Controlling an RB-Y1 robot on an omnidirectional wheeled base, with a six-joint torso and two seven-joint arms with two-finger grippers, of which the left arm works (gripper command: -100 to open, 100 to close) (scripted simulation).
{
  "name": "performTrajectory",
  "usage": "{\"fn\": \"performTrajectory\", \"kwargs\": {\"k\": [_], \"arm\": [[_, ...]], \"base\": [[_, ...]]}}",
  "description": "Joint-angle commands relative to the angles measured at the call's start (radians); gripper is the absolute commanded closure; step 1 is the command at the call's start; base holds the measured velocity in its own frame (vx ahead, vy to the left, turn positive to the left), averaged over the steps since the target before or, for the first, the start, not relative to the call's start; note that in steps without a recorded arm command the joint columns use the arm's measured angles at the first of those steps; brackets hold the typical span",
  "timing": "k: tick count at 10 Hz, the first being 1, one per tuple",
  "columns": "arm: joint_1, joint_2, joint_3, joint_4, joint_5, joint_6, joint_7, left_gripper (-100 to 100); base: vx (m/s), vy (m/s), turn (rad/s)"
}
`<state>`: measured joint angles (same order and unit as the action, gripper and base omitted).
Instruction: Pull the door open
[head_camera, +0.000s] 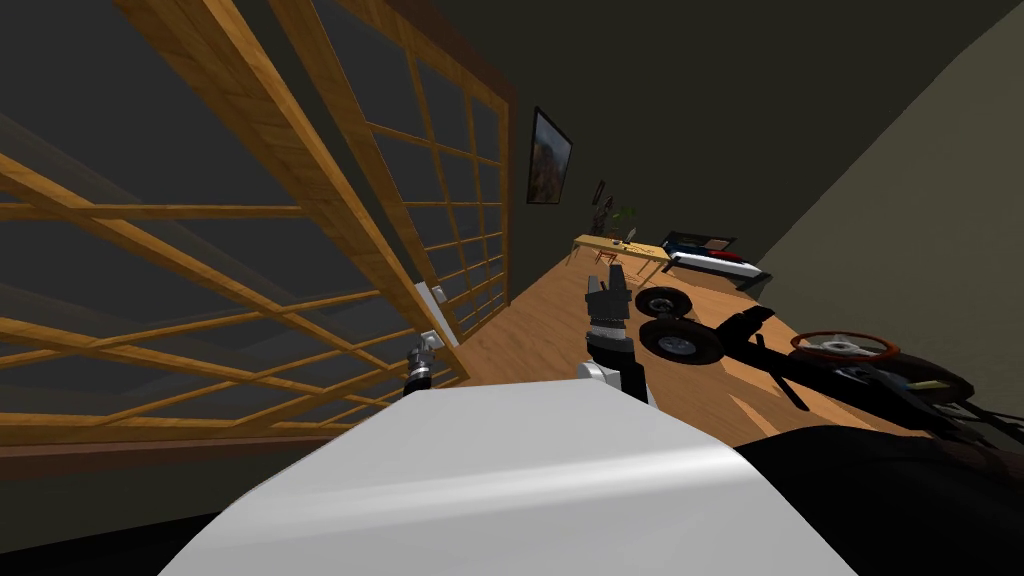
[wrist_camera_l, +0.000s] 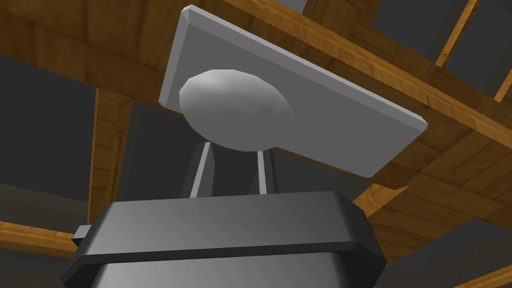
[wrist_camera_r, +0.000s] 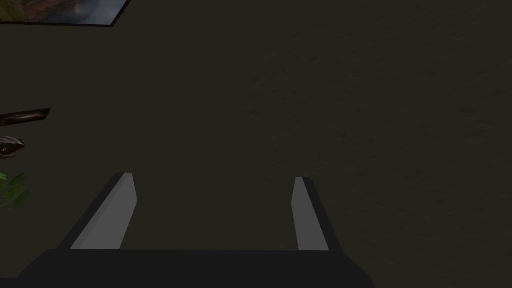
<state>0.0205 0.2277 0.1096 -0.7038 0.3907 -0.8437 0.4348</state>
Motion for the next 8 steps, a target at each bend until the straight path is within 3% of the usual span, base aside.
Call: {"fn": "performTrajectory", "kwargs": {"k": [1,4,5,7,8], "arm": [[0.0,-0.01,-0.014,-0.005,0.016,-0.002,0.045,-100],[-0.001,-0.018,-0.034,-0.014,0.055,-0.004,0.131,-100],[-0.001,-0.018,-0.034,-0.014,0.055,-0.004,0.139,-100],[-0.001,-0.025,-0.051,-0.022,0.087,-0.006,0.203,-100],[-0.001,-0.025,-0.051,-0.022,0.087,-0.006,0.216,-100]], "base": [[-0.062,0.031,-0.032],[-0.077,-0.021,-0.056],[-0.05,-0.007,-0.016],[-0.06,0.01,-0.043],[-0.052,0.012,-0.015]]}}
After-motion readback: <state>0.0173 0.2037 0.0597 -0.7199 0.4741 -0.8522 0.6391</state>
